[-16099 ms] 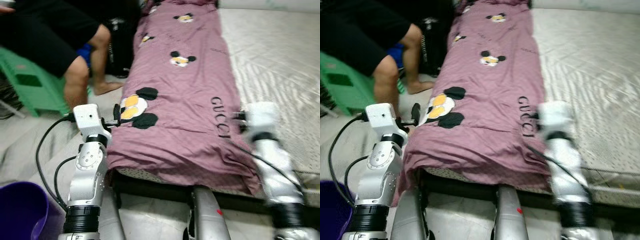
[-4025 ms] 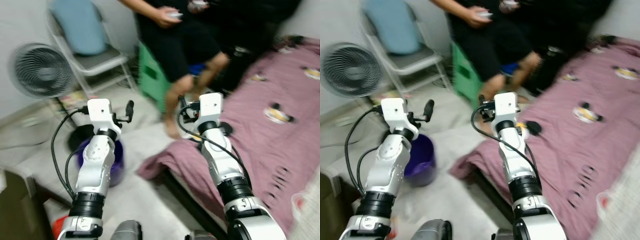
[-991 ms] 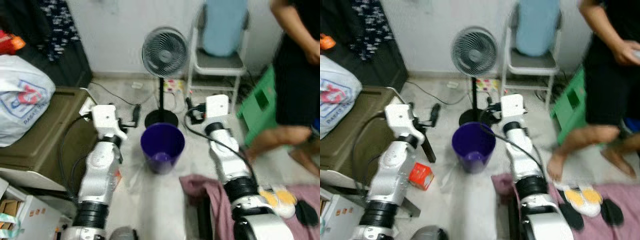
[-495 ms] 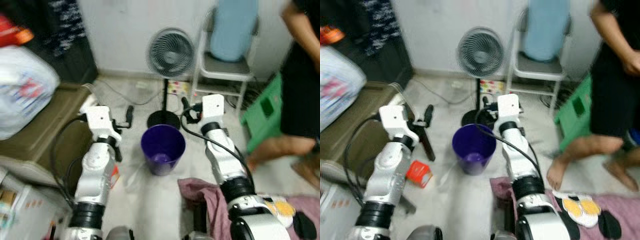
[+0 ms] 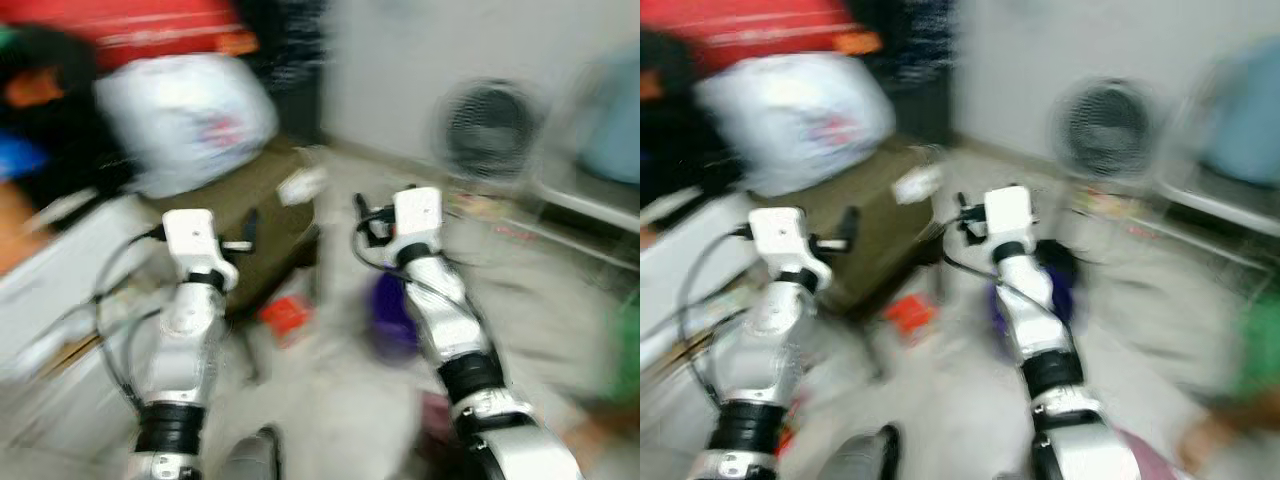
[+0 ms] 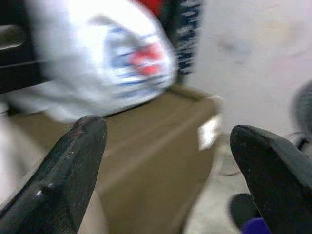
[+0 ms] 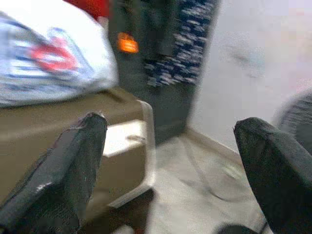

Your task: Clean up the room

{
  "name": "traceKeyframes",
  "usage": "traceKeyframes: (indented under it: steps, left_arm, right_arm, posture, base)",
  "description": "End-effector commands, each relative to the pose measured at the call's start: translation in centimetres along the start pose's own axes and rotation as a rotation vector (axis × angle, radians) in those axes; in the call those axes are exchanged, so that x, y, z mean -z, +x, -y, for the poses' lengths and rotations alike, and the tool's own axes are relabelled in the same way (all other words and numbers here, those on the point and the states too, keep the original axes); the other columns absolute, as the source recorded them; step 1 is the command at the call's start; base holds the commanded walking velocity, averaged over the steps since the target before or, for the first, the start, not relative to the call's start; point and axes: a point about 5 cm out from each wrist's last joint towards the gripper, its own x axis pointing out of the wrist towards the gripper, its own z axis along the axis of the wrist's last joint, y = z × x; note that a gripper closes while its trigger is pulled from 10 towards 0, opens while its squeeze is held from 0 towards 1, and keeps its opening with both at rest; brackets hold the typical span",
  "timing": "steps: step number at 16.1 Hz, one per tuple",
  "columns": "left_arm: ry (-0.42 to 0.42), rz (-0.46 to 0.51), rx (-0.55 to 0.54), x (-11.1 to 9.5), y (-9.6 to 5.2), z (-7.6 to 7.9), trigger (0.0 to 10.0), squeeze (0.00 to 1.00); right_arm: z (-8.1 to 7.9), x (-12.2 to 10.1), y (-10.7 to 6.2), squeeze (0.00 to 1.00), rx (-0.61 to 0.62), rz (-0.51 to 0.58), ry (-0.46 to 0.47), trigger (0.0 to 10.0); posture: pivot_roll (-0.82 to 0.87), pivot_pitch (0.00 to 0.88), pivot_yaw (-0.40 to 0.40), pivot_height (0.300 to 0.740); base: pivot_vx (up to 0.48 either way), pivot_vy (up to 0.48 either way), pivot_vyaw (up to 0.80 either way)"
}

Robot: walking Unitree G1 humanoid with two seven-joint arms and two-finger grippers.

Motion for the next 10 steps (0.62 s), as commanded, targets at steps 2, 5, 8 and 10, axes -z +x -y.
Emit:
traceKeyframes:
  steps: [2, 5, 8, 10]
  left_arm:
    - [0.026, 0.023, 0.016, -0.7, 0.5, 0.3, 10.0, 0.00]
    - [0.076, 0.058, 0.028, -1.3, 0.5, 0.5, 10.0, 0.00]
    - [0.137, 0.087, 0.003, -1.9, 0.0, -0.2, 10.0, 0.00]
    - [0.167, 0.083, 0.011, -1.9, -0.6, -0.7, 10.0, 0.00]
  right_arm:
    - [0.0, -0.5, 0.3, 0.00, -0.001, 0.016, 0.003, 10.0]
    - [0.1, -0.6, 0.3, 0.00, 0.002, 0.021, 0.001, 10.0]
    - [0.7, -0.7, 0.1, 0.00, 0.011, 0.029, -0.008, 10.0]
    - [1.3, -0.8, -0.1, 0.00, 0.018, 0.032, -0.019, 10.0]
  posture:
    - [-0.06, 0.000, 0.002, 0.740]
    - [-0.06, 0.000, 0.004, 0.740]
    - [-0.06, 0.000, 0.006, 0.740]
    - [-0.06, 0.000, 0.003, 0.740]
  base:
    - [0.000, 0.000, 0.80]
    - [0.000, 0.000, 0.80]
    - [0.000, 0.000, 0.80]
    - [0.000, 0.000, 0.80]
